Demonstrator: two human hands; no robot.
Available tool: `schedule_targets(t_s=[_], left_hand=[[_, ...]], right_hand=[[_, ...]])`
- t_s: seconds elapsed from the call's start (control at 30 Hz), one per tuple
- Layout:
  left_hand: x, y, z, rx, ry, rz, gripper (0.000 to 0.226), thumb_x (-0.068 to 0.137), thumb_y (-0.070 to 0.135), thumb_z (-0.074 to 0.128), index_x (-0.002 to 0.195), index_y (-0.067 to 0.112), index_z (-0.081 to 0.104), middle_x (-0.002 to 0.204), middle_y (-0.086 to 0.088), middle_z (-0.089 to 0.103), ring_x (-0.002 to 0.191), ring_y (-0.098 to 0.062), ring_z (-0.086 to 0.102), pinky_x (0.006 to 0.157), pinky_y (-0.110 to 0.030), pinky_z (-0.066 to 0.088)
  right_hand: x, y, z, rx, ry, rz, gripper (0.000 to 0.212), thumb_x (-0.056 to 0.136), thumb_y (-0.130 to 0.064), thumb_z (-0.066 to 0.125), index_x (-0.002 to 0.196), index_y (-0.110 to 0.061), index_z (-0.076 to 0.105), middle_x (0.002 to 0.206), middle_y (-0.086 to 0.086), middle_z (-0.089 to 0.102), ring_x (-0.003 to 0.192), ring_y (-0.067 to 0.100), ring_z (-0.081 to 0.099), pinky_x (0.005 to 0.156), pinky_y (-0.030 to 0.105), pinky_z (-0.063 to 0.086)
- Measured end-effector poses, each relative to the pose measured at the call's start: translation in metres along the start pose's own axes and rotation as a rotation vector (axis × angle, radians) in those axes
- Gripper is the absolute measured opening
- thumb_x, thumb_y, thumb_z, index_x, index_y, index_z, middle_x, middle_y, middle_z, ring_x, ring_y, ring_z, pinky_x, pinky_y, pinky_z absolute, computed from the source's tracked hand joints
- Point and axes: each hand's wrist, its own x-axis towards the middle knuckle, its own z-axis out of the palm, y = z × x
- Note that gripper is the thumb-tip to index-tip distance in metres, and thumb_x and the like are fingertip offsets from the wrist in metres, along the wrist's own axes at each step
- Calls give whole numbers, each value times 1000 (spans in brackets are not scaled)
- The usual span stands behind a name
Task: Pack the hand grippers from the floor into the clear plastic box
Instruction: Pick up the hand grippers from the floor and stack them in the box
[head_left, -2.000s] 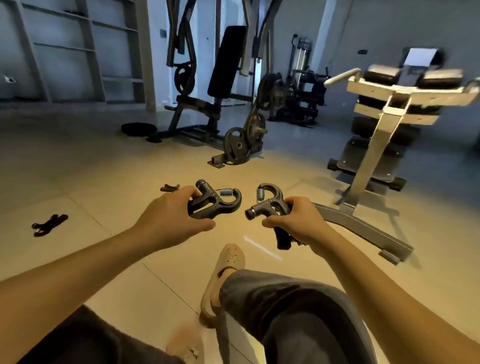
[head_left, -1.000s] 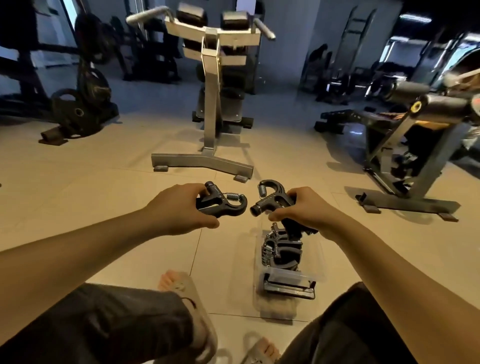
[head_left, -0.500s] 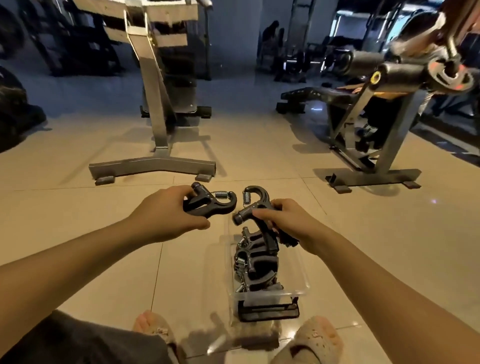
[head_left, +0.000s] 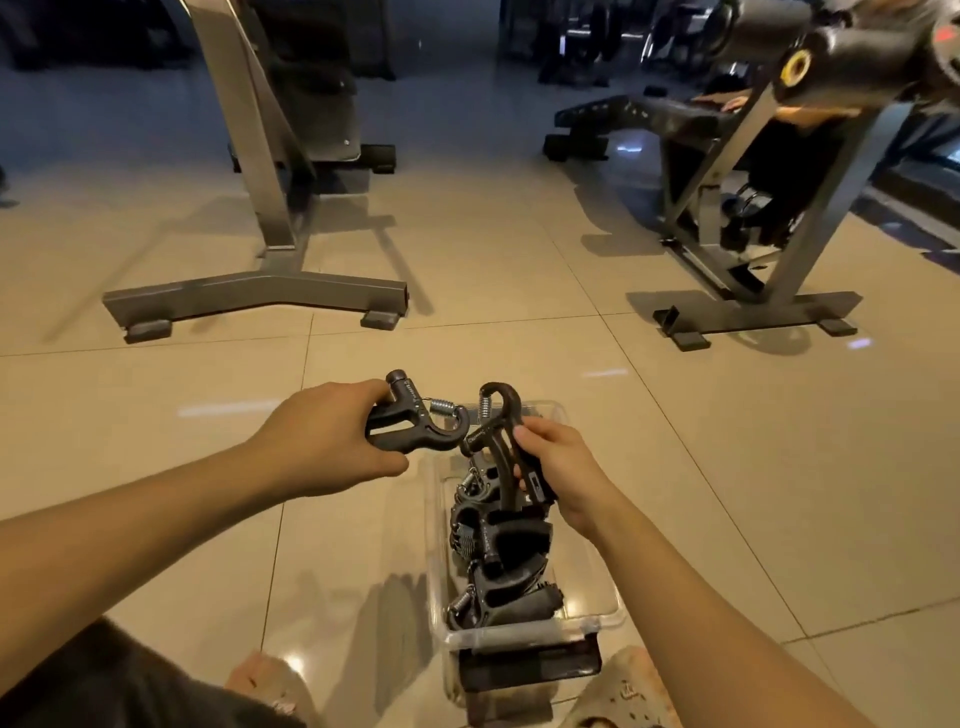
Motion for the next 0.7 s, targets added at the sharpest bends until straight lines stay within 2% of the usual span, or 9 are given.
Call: schedule_targets(t_s=[0.1, 0.17, 0.23, 0.3, 0.4, 0.47, 0.57, 0.7], left_hand=[[21, 1, 8, -11, 12, -2, 42, 72, 55, 75, 103, 33, 55, 80, 15, 60, 70, -5, 57, 60, -28, 49], [34, 3, 18, -55, 7, -33, 42, 70, 56, 75, 100, 34, 55, 83, 13, 63, 72, -8, 59, 63, -29, 52], [44, 4, 31, -124, 4, -75, 41, 69, 56, 76, 98, 34, 56, 84, 11, 64, 73, -11, 60, 61, -29, 49], [54, 3, 44, -139, 5, -82, 41, 70, 55, 76, 98, 33, 56, 84, 10, 64, 74, -13, 60, 61, -30, 48], [65, -4, 55, -79, 1, -36, 41, 71, 55, 74, 98, 33, 52, 84, 11, 64, 74, -14, 59, 62, -30, 48], [71, -10, 59, -64, 12, -27, 41, 71, 54, 74, 98, 32, 53, 83, 11, 63, 73, -14, 58, 63, -31, 49], [79, -20, 66, -61, 25, -35, 43, 70, 55, 74, 100, 32, 54, 81, 11, 63, 73, -14, 59, 64, -32, 51], [86, -26, 75, -51, -10, -25, 43, 70, 56, 73, 99, 31, 54, 81, 11, 63, 74, -15, 59, 65, -33, 51]], right_hand=[[15, 9, 4, 3, 28, -7, 20, 101, -11, 57, 107, -12, 75, 87, 8, 73, 72, 18, 62, 59, 26, 54], [25, 16, 5, -1, 71, -26, 17, 96, -5, 62, 103, -12, 77, 91, 3, 78, 82, 18, 70, 71, 26, 57], [35, 25, 3, -14, 115, -13, 16, 93, -4, 66, 101, -12, 77, 94, 2, 79, 92, 20, 73, 85, 33, 59], [47, 36, 1, 1, 143, 29, 17, 92, -3, 65, 101, -12, 77, 95, 4, 78, 95, 24, 74, 92, 42, 58], [63, 50, 0, -12, 159, 52, 22, 92, 0, 62, 98, -16, 76, 95, 3, 78, 96, 24, 73, 93, 41, 57], [70, 57, -3, -53, 157, 47, 26, 91, 1, 64, 99, -22, 74, 100, -3, 75, 100, 18, 70, 90, 32, 55], [87, 67, -14, -190, 150, 27, 31, 90, 1, 66, 112, -20, 73, 106, -7, 70, 100, 7, 64, 81, 19, 49], [105, 85, -25, -571, 114, -93, 36, 86, 1, 70, 116, -19, 73, 104, -11, 63, 102, 11, 58, 94, 23, 46]])
